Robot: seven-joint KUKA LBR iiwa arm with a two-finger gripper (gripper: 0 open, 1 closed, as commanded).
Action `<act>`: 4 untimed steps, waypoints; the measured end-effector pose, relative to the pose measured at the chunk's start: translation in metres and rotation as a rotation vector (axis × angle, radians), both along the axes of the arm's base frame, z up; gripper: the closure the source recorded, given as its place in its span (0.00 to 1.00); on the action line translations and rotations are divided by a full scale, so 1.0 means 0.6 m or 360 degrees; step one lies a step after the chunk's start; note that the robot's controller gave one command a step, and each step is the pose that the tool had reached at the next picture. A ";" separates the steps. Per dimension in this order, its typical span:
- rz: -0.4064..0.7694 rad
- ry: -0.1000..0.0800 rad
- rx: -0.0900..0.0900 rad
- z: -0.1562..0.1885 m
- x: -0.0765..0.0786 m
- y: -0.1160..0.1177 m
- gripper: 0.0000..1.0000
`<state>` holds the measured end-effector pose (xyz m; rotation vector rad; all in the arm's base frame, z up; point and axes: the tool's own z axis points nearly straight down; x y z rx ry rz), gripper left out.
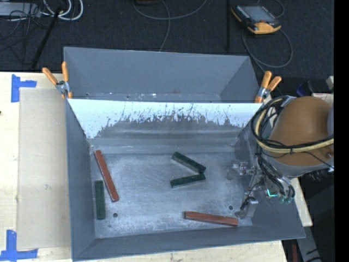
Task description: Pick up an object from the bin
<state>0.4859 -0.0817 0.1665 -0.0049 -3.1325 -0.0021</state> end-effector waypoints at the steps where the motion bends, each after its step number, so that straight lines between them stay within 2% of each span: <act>1: -0.0025 -0.0006 0.0001 -0.139 -0.017 0.035 0.00; 2: 0.0011 -0.0026 -0.0004 -0.160 -0.011 0.055 0.00; 3: 0.0016 -0.0015 -0.0003 -0.161 -0.015 0.056 1.00; 4: 0.0025 -0.0030 -0.0005 0.142 0.040 0.013 1.00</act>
Offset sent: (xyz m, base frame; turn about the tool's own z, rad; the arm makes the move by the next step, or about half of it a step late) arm -0.0088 0.0197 -0.0796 0.0164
